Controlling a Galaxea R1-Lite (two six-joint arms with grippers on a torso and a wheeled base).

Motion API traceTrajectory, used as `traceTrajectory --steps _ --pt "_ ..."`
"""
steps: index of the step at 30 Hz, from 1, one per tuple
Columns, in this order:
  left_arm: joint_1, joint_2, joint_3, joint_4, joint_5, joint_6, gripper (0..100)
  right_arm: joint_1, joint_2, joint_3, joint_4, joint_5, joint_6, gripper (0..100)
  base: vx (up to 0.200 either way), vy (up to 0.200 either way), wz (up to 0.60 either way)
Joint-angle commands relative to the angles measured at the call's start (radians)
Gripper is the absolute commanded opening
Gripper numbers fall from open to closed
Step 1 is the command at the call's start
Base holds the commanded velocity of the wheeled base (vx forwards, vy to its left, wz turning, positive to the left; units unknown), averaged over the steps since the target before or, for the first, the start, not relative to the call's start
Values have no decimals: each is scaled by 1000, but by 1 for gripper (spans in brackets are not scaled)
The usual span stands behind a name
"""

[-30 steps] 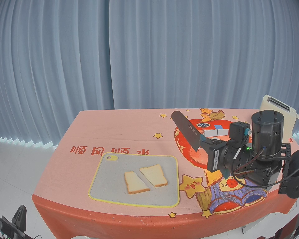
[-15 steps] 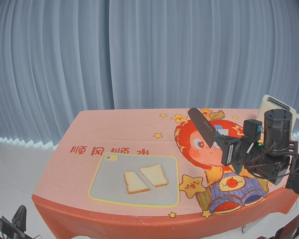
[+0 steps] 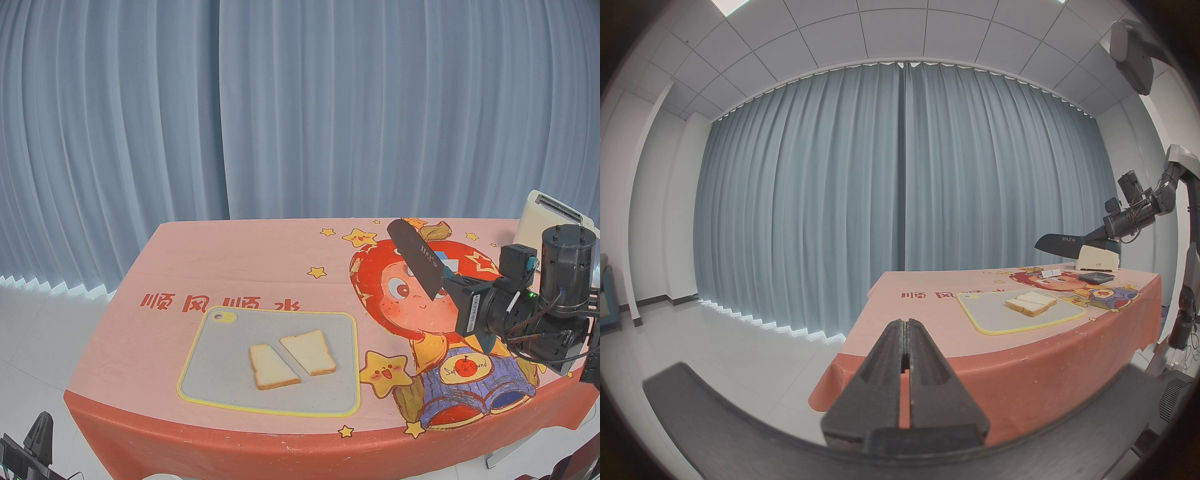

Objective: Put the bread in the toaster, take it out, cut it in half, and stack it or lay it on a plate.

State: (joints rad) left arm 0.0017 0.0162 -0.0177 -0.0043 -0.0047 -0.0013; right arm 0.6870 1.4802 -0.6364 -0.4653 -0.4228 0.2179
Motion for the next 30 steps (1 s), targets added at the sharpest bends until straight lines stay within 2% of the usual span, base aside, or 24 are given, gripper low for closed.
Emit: traceTrajectory --steps 1,30 --pt "0 -12 18 0 0 0 0 -11 -21 23 1 -1 -2 0 0 0 0" --pt "1 -13 18 0 0 0 0 -139 -31 9 1 12 -22 0 0 0 0"
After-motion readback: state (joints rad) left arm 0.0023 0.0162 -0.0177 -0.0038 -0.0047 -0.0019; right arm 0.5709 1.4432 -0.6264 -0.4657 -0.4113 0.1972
